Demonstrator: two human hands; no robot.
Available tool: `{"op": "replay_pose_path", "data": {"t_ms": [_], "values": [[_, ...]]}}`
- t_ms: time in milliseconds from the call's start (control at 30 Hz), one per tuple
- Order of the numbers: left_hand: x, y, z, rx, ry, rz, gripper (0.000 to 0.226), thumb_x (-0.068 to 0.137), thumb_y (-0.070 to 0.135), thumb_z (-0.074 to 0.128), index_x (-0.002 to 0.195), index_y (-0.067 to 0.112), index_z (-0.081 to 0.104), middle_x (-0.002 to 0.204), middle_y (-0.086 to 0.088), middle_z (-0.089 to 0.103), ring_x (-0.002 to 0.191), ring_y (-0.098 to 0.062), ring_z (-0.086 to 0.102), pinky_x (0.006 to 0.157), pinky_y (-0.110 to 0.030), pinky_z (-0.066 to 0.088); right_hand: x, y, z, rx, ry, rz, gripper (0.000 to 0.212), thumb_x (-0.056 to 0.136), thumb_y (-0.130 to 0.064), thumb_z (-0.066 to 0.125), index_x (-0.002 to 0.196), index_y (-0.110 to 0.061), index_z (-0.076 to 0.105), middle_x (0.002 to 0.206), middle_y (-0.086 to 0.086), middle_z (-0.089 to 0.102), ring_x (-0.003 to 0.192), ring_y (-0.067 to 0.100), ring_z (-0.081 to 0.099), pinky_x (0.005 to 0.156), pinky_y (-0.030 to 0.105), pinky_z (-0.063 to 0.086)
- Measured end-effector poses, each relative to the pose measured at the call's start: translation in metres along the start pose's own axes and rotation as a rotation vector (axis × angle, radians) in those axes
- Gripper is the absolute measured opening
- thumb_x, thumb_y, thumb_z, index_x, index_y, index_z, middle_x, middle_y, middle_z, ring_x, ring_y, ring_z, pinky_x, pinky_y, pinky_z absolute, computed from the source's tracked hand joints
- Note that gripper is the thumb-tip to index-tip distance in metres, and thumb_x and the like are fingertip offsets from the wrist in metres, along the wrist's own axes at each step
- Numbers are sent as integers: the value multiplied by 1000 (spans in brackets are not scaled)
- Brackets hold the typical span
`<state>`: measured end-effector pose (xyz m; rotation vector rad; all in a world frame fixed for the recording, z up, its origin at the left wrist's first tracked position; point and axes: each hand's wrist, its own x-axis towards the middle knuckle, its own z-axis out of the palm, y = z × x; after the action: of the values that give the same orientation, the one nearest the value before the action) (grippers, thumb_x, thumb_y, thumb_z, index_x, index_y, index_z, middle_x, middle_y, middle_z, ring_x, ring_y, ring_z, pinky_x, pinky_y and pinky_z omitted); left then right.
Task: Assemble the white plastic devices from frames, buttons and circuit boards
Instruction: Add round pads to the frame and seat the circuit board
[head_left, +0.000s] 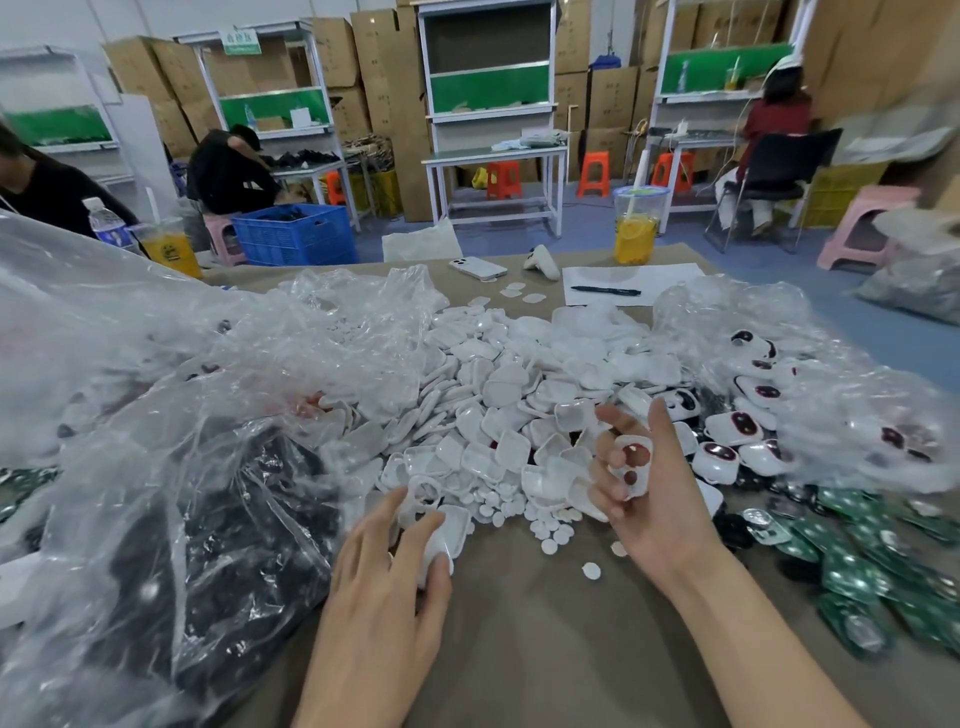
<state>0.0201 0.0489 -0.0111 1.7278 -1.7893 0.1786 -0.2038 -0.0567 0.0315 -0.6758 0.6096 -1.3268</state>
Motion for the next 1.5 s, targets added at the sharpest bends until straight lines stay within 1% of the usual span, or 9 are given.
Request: {"op": "replay_pose_path", "data": {"t_ms": [200, 400, 633, 800, 867, 967, 1067, 1267, 1500], "values": [[6, 72, 23, -164, -86, 299, 31, 91, 40, 52, 113, 27, 69, 111, 7, 64, 96, -13, 62, 84, -29, 52, -9, -46, -40, 222, 131, -182, 28, 81, -36, 58, 101, -21, 70, 68, -5, 44, 53, 12, 36, 47, 23, 31], [32, 153, 55, -29, -266, 449, 50, 94, 61, 39, 124, 27, 61, 112, 2, 59, 103, -21, 58, 91, -35, 48, -17, -63, -56, 93, 158, -201, 26, 91, -20, 46, 110, -22, 63, 74, -5, 49, 60, 11, 42, 53, 22, 36], [54, 166, 69, 137, -238, 662, 24, 86, 54, 63, 78, 33, 72, 78, 9, 60, 73, -14, 59, 66, -27, 47, -2, -62, -50, -45, 222, -259, 18, 94, -13, 63, 109, -23, 64, 72, -2, 52, 65, 10, 49, 57, 20, 50], [66, 140, 69, 52, -118, 723, 22, 91, 30, 61, 70, 24, 67, 74, 5, 60, 68, -17, 56, 62, -30, 46, 18, -52, -33, -222, 168, -308, 31, 78, -21, 70, 108, -27, 64, 72, -8, 59, 68, 4, 62, 63, 25, 56], [70, 124, 66, -125, -155, 579, 21, 95, 31, 55, 77, 26, 66, 75, 9, 61, 69, -12, 58, 65, -29, 49, 27, -44, -31, -266, 152, -303, 23, 86, -15, 67, 106, -26, 65, 71, -12, 62, 69, 3, 63, 66, 23, 56], [79, 100, 61, -581, -198, 47, 26, 99, 51, 40, 91, 36, 59, 83, 18, 68, 74, -3, 62, 65, -15, 47, 35, -31, -31, -306, 123, -248, 32, 95, 2, 61, 109, -26, 68, 80, -10, 61, 78, 9, 64, 74, 23, 57], [95, 79, 56, -799, -12, -205, 19, 100, 40, 49, 90, 41, 64, 79, 17, 72, 61, -2, 63, 58, -9, 45, 34, -21, -28, -351, 70, -219, 37, 93, 1, 66, 114, -29, 69, 97, 0, 69, 93, 19, 71, 78, 26, 59], [111, 59, 59, -1169, 23, -455, 27, 104, 13, 51, 94, 23, 75, 75, -2, 69, 56, -15, 60, 54, -23, 53, 34, -9, -19, -389, 4, -171, 40, 93, 2, 65, 123, -25, 62, 105, 2, 75, 99, 22, 73, 76, 22, 58], [112, 61, 62, -1274, -111, -487, 37, 99, 7, 59, 99, 38, 79, 91, -6, 77, 81, -17, 74, 82, -24, 60, 38, -10, -24, -118, -30, -72, 43, 96, 11, 49, 123, -19, 65, 80, 1, 70, 83, 20, 72, 78, 26, 60]]}}
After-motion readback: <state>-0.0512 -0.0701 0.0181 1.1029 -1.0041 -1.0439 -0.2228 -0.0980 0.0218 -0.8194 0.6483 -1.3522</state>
